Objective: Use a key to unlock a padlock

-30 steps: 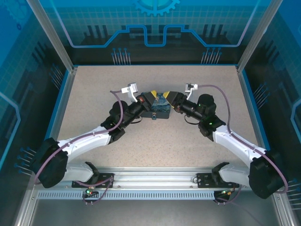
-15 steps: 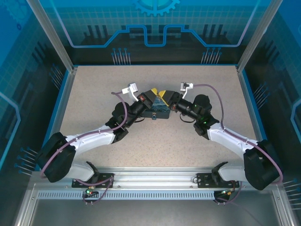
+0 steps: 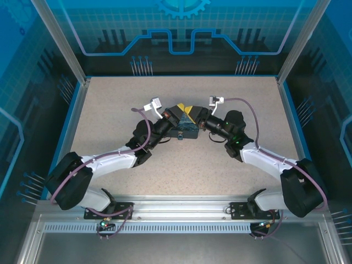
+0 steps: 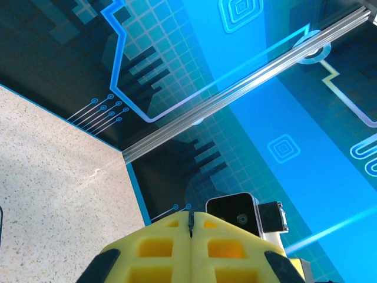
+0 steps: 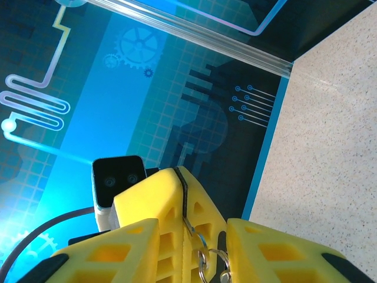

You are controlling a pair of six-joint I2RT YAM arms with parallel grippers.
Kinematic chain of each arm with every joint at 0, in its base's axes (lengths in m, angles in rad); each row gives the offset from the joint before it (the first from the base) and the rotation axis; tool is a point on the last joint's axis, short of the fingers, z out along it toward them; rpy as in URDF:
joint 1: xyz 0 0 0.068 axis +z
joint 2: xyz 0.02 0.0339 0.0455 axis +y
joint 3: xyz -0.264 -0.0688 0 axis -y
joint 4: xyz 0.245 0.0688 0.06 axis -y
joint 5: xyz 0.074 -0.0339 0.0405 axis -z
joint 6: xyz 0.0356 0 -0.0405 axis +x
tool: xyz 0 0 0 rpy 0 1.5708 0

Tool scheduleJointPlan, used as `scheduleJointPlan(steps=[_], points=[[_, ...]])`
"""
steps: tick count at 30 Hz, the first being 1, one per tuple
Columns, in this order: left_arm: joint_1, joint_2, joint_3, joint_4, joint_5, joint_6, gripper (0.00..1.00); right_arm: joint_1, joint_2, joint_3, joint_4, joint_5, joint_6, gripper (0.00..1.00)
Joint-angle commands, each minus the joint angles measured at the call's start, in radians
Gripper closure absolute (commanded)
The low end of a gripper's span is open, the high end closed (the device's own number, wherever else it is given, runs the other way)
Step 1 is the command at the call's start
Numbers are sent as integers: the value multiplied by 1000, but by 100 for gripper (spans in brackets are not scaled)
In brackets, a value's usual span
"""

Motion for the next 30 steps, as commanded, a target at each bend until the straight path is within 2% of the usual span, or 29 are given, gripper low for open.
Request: scheduleJointPlan(steps=[1,5,24,30], points=[[-7,6,3,58,-17,-10,100,13,6,8,55,-1,3,65],[-6,9,5,56,-20,-10,100,13,9,2,67,-7,7,71],[-7,13,25,-5,-34,-41,100,9,-3,-37,108,-59,-11,77],[-7,12,26,-18,-31,-50,100,-3,-8,-49,103,-60,-10,83]])
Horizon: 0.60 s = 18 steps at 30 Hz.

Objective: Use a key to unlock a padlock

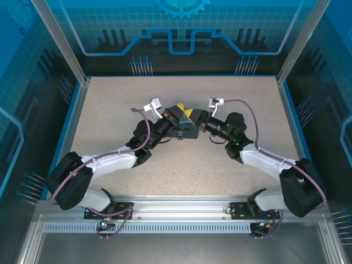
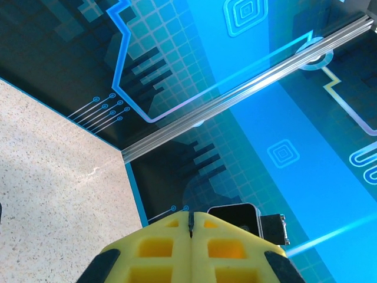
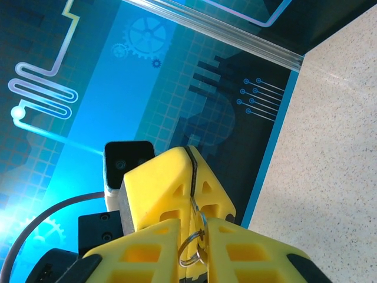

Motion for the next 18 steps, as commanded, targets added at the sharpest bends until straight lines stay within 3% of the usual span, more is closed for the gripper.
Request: scheduleJointPlan(steps=[1,11,15,18], points=[[-5,10,26,-10,-19,-12,100,-3,-11,-17,43,-22,-9,84],[-6,7,21,-13,-23,-18,100,-16,-23,-20,25,-14,-16,94],[-6,6,12,-11,-22,-27,100,-20,-18,-11,31,-13,-10,86],[-7,8,9,-9,-24,-31,100,-22,-13,2,32,-18,-10,85]])
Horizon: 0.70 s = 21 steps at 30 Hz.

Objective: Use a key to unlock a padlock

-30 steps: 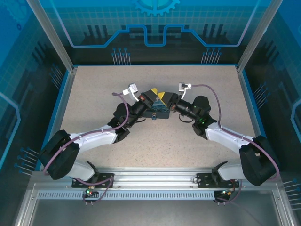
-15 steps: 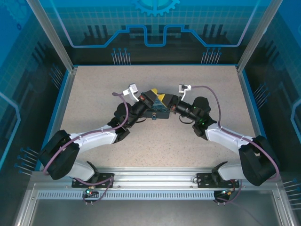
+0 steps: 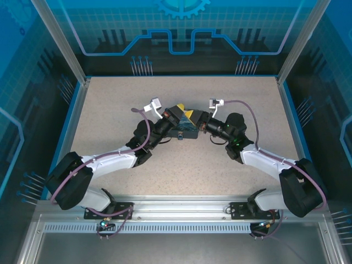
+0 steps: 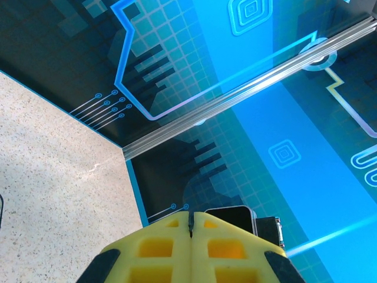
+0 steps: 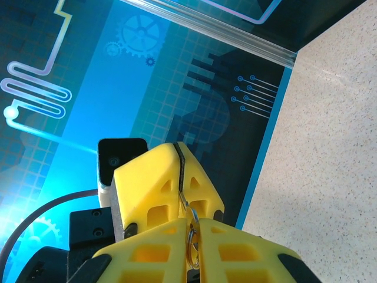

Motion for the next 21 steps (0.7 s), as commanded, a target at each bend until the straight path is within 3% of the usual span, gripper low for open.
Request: scheduleJointPlan(steps=[1,17,21], points=[[-7,8,10,1,-21,-18,100,-12,-7,19,41,-13,-5,85],[-13,22,5,8,-31,-46,100,-11,6,33,65,-22,0,85],[-17,26,5,5,-26,-47,100,-11,10,37,63,-23,-1,80]])
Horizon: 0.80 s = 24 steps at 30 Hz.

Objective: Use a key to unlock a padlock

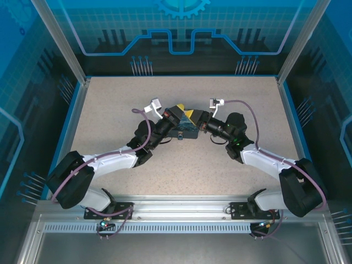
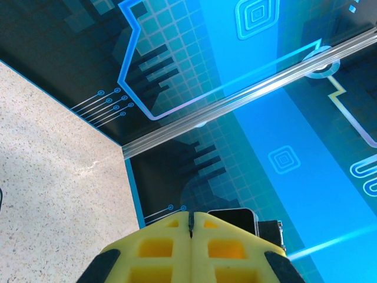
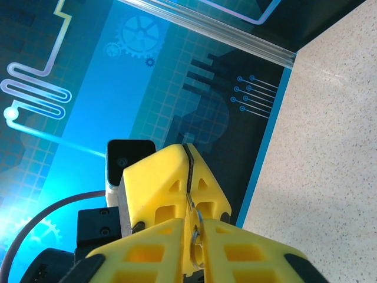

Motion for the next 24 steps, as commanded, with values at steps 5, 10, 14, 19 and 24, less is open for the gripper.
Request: scheduleJointPlan(steps=[5,10,14,19,24], points=[[-13,13,5,1,-14,-2,100,-7,12,35,60,-18,-3,81],[-15,19,7,-4,-10,-4,100,-6,21,38,65,-20,-1,83],[-19,21,3,-4,-11,-6,100,-7,24,41,65,-20,-2,83],[-19,16,2,-3,-15,-5,100,-7,26,37,65,-19,-3,85],[-19,17,-3,-4,-20,-11,100,-9,24,35,66,-20,-6,91]])
